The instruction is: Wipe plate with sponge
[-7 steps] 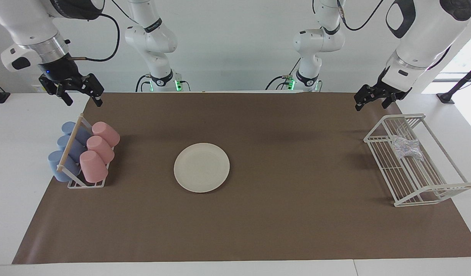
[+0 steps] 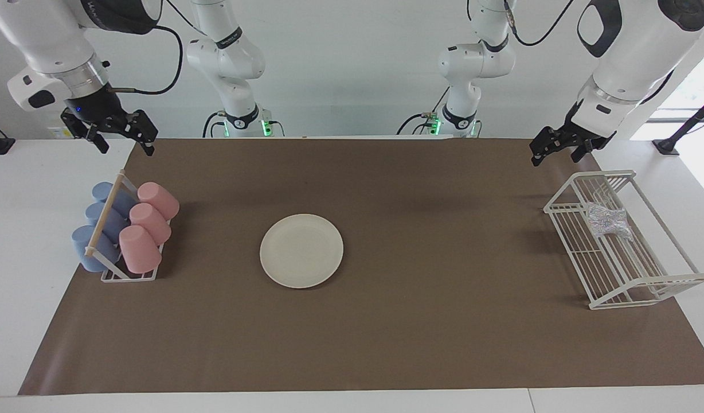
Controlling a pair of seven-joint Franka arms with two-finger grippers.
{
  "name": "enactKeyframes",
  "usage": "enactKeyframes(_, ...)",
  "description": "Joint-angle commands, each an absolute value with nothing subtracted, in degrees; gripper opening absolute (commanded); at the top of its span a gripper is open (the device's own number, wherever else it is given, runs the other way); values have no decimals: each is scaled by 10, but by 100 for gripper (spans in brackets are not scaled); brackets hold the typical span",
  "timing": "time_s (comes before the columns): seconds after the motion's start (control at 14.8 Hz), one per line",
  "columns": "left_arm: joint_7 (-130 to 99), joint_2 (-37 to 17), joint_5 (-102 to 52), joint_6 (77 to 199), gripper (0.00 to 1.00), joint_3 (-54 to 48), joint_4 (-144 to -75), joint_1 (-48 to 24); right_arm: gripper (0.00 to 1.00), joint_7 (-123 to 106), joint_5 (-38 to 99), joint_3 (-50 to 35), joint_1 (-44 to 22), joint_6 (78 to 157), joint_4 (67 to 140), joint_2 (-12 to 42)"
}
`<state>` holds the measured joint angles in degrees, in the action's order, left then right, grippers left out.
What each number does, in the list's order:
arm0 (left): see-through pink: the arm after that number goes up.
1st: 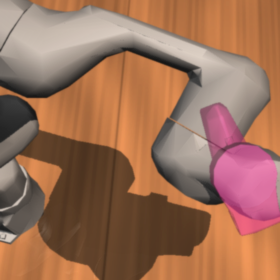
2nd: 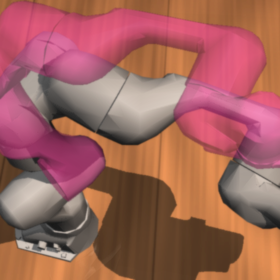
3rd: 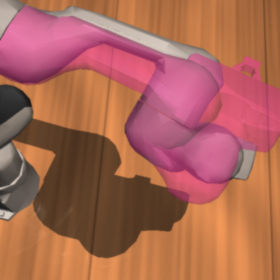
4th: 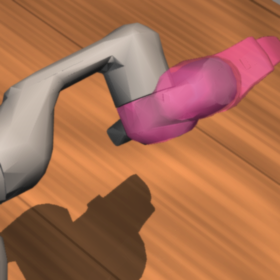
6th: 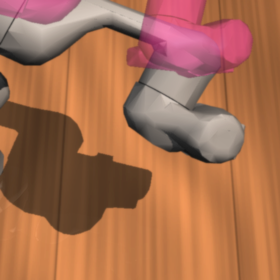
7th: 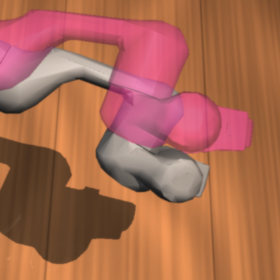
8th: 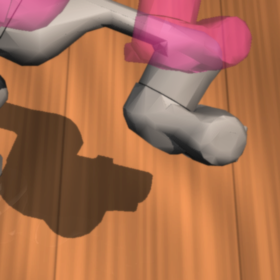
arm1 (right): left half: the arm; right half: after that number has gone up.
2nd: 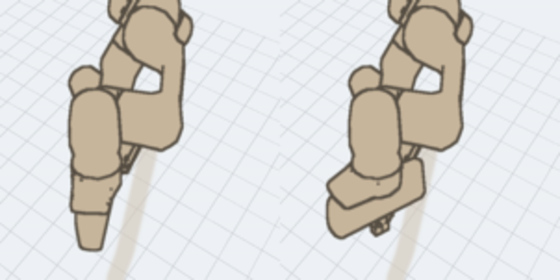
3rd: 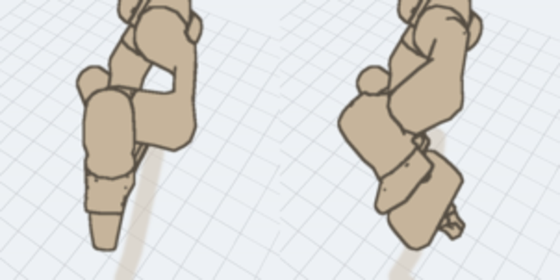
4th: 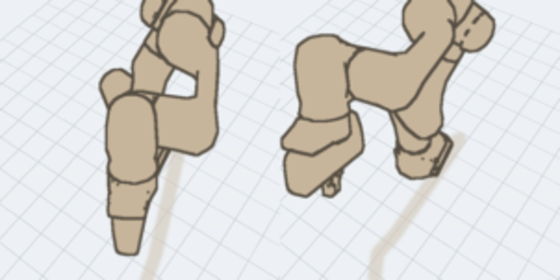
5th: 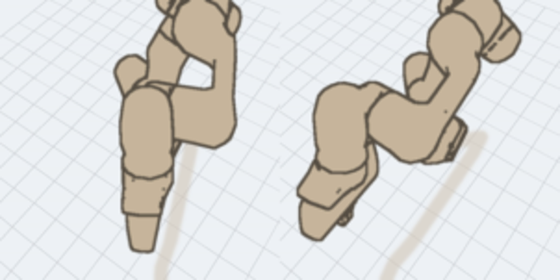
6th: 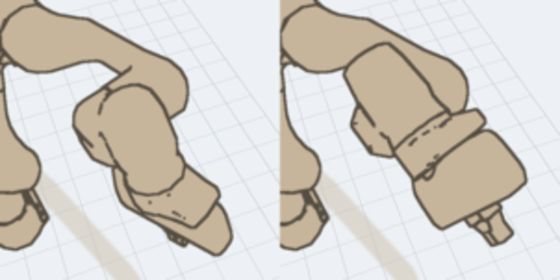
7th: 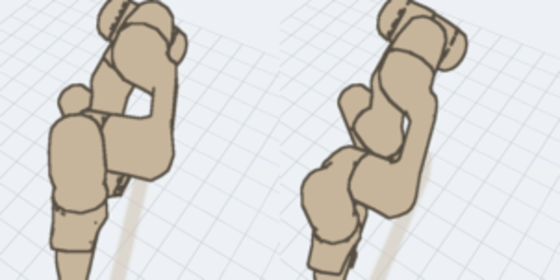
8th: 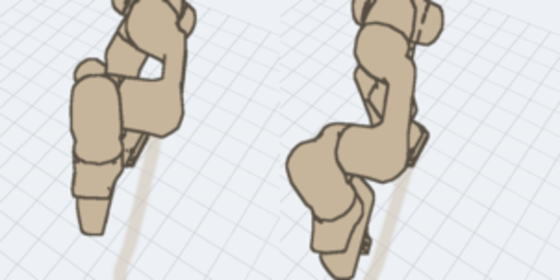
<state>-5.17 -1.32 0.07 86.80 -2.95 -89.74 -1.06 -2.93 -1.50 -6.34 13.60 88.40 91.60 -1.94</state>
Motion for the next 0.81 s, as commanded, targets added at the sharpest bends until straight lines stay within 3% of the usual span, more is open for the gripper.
enactKeyframes(0.0,-54,0,-4,866,100,-27,-911,-11,100,-47,-14,-65,136,882,925,-26)
enactKeyframes(0.4,-54,0,-4,864,100,-26,-911,-10,100,-55,-14,-65,136,875,929,-28)
enactKeyframes(0.74,-56,1,1,864,100,-25,-912,-16,100,84,-13,-66,135,876,930,-29)
